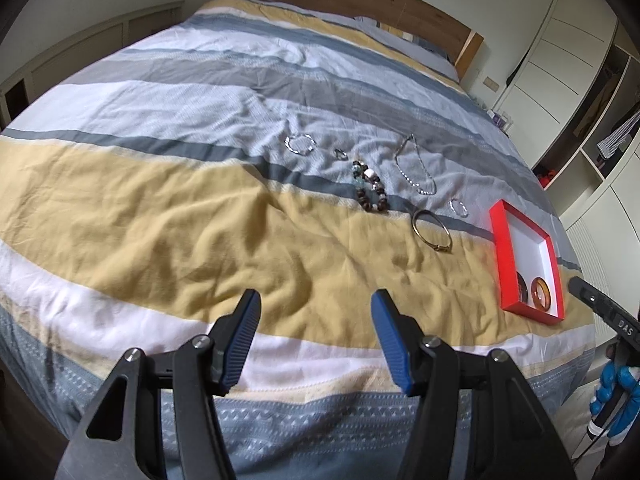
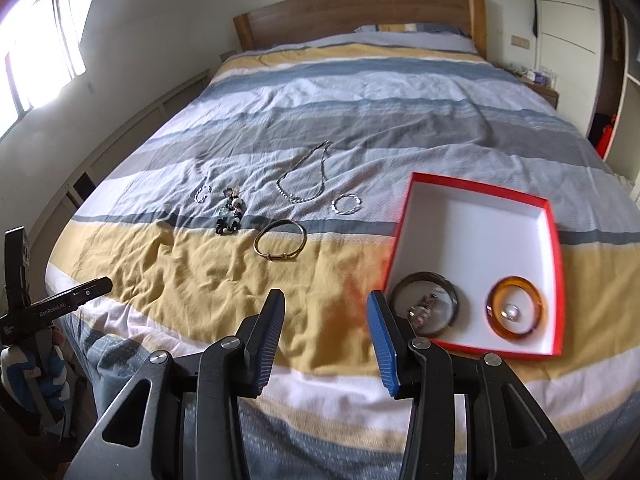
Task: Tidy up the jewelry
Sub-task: 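Withdraw both tools from the box back toward the jewelry, then grasp the beaded bracelet with the left tool while the right tool grasps the silver bangle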
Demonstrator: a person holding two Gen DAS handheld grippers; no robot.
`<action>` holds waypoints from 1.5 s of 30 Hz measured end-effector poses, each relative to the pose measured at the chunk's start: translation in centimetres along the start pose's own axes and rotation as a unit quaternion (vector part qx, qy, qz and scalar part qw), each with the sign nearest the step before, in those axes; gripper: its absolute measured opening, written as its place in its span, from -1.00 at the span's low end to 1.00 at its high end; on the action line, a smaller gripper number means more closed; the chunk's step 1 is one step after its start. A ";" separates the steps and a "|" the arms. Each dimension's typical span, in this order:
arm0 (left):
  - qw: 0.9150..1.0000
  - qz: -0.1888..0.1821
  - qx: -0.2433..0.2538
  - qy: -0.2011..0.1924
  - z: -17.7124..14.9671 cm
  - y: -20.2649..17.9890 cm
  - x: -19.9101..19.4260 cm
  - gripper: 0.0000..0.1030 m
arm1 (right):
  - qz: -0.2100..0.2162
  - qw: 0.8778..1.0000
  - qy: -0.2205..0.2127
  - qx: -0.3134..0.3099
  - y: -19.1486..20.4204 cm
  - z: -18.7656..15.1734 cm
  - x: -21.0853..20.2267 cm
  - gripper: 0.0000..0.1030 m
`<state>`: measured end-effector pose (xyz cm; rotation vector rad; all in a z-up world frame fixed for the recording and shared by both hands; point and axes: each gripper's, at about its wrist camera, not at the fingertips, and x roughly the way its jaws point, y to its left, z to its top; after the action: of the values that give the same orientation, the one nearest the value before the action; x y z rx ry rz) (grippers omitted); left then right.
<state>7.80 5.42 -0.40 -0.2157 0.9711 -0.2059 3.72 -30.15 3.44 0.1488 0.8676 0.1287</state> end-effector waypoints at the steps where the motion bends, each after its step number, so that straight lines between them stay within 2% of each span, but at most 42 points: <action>1: 1.000 -0.002 0.000 0.002 0.1 -0.1 0.3 0.07 | 0.002 1.000 0.005 -0.005 0.2 0.3 0.7 -0.18; 16: 0.998 -0.051 0.025 0.033 3.2 -4.6 6.6 0.07 | 0.017 0.999 0.035 -0.033 0.8 5.0 7.5 -0.18; 23: 0.997 -0.048 0.038 0.039 5.3 -5.4 9.4 0.07 | 0.024 0.998 0.047 -0.035 1.0 6.3 10.4 -0.18; 36: 0.998 -0.039 0.035 0.041 10.1 -6.5 15.7 0.07 | 0.042 0.995 0.084 -0.029 2.3 6.2 16.1 -0.18; 45: 0.998 -0.020 0.020 0.056 10.1 -5.7 19.8 0.07 | 0.038 0.992 0.113 -0.028 2.4 5.4 20.2 -0.18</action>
<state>26.63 -4.46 -9.04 -0.1889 1.0731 -0.2768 20.70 -24.75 -7.79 0.1167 1.0841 0.2434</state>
